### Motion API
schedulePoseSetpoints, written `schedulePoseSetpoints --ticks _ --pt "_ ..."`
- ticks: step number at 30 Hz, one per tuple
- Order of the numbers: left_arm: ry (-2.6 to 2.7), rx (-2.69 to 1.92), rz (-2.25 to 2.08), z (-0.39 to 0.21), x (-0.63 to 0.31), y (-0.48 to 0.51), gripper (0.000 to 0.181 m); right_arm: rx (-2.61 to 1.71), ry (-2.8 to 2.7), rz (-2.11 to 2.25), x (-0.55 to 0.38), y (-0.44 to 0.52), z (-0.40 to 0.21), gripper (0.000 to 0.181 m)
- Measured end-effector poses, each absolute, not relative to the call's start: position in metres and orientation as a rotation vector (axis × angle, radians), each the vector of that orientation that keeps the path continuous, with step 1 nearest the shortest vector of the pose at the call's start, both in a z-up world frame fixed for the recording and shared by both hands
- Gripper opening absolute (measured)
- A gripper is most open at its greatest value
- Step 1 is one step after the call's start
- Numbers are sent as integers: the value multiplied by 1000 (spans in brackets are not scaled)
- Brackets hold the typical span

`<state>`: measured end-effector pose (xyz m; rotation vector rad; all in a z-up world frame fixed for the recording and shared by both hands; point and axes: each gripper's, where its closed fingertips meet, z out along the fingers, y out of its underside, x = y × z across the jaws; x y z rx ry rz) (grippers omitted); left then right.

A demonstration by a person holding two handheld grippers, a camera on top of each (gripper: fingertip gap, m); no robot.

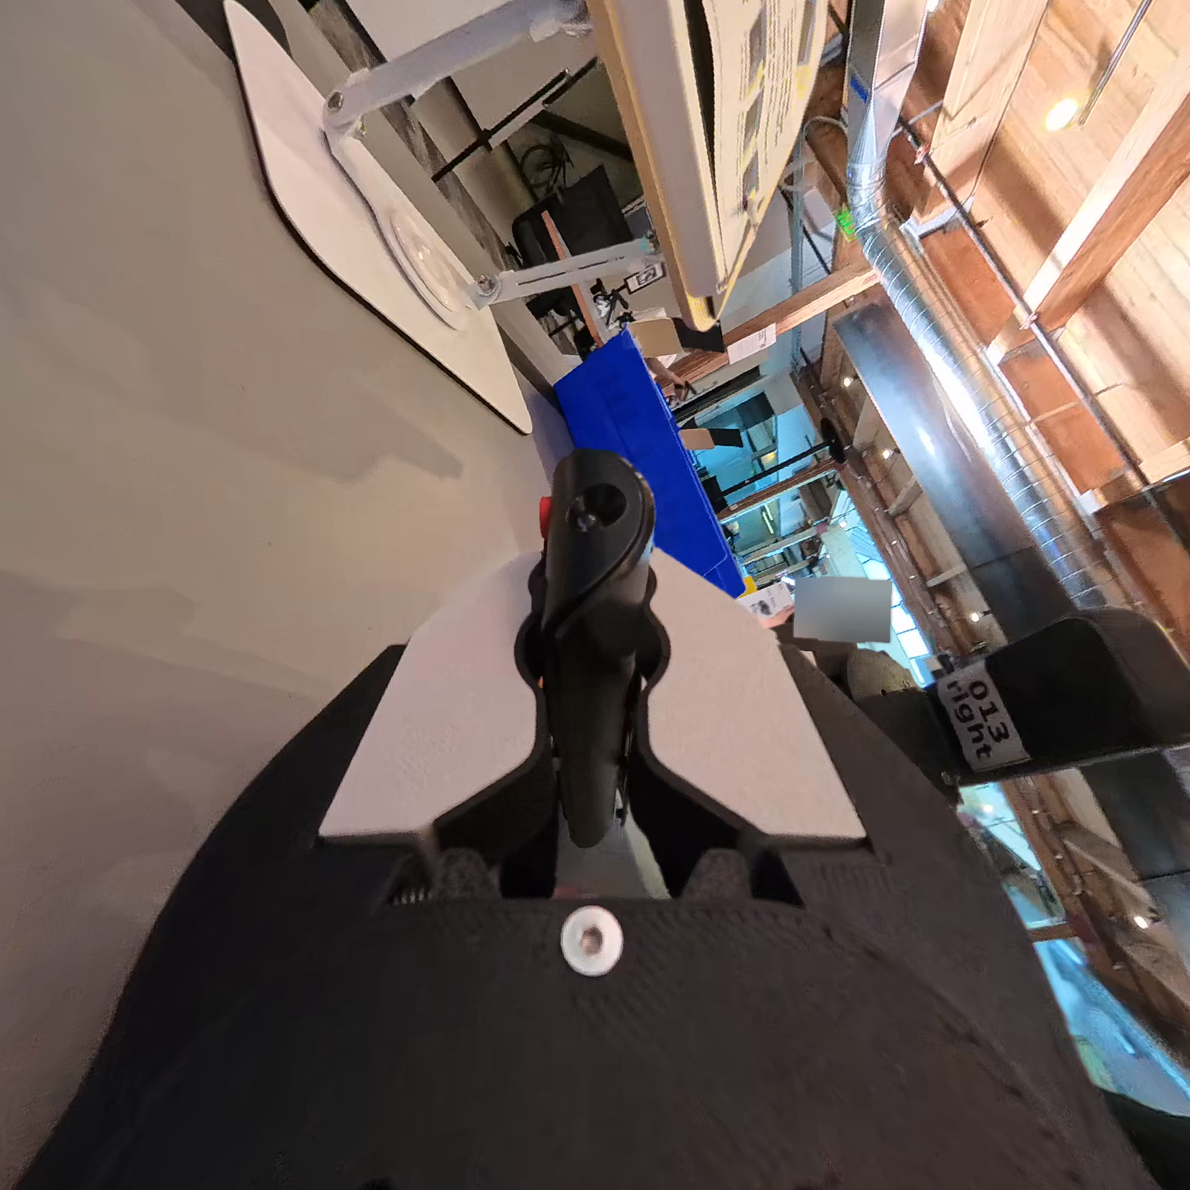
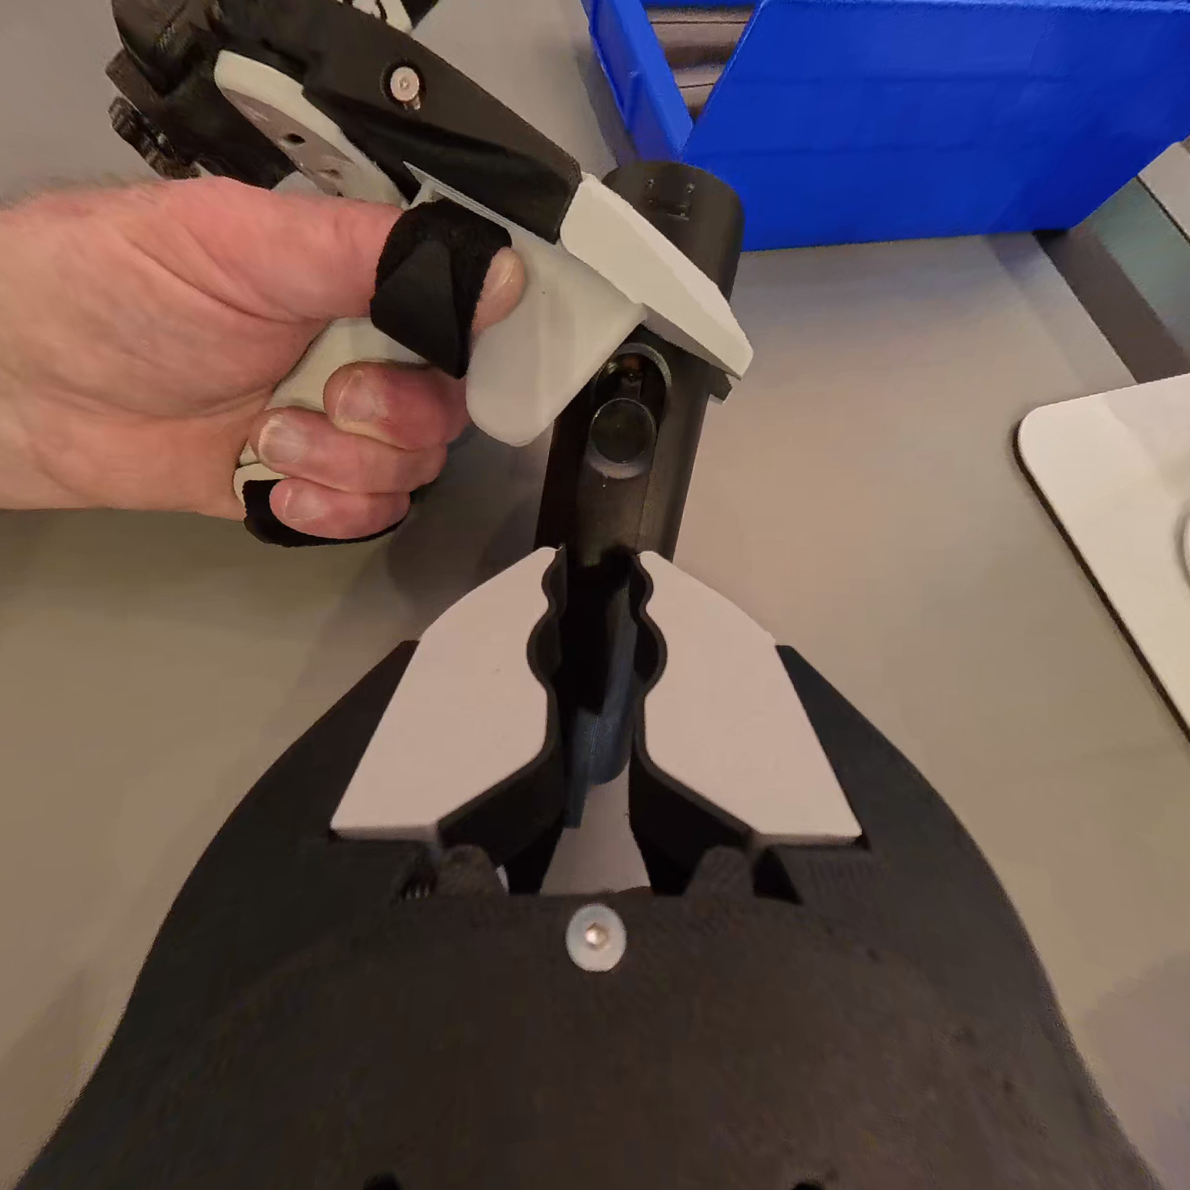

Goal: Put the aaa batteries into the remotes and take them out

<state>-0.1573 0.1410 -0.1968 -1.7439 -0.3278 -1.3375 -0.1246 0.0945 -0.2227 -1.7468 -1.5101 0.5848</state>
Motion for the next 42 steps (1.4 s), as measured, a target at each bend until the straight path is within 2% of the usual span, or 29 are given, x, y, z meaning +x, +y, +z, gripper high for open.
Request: schedulePoseSetpoints --ticks 14,21,26,28,31,36,42 --pt "-397 -1700 -1433 -196 -159 141 24 -1700 -1571 523 -129 92 -213 24" --pt "-366 -1681 -1439 -191 -157 140 24 -1704 -1541 576 -122 92 -214 9" --pt "-359 -1655 -1445 -184 -162 141 24 -1652 -1501 711 -114 86 -199 27" --pt "-360 -1650 -1468 -182 -164 140 24 -1630 -1536 730 -98 85 -198 44" --pt "-360 -1636 -1480 -178 -167 140 24 -1651 -1561 734 -74 89 -205 60" --pt "-358 -1512 -1579 -156 -168 136 24 -1634 -1317 1166 -70 73 -191 60" --pt "-294 -1338 -1696 -118 -160 125 24 -1530 -913 1735 -77 71 -166 74"
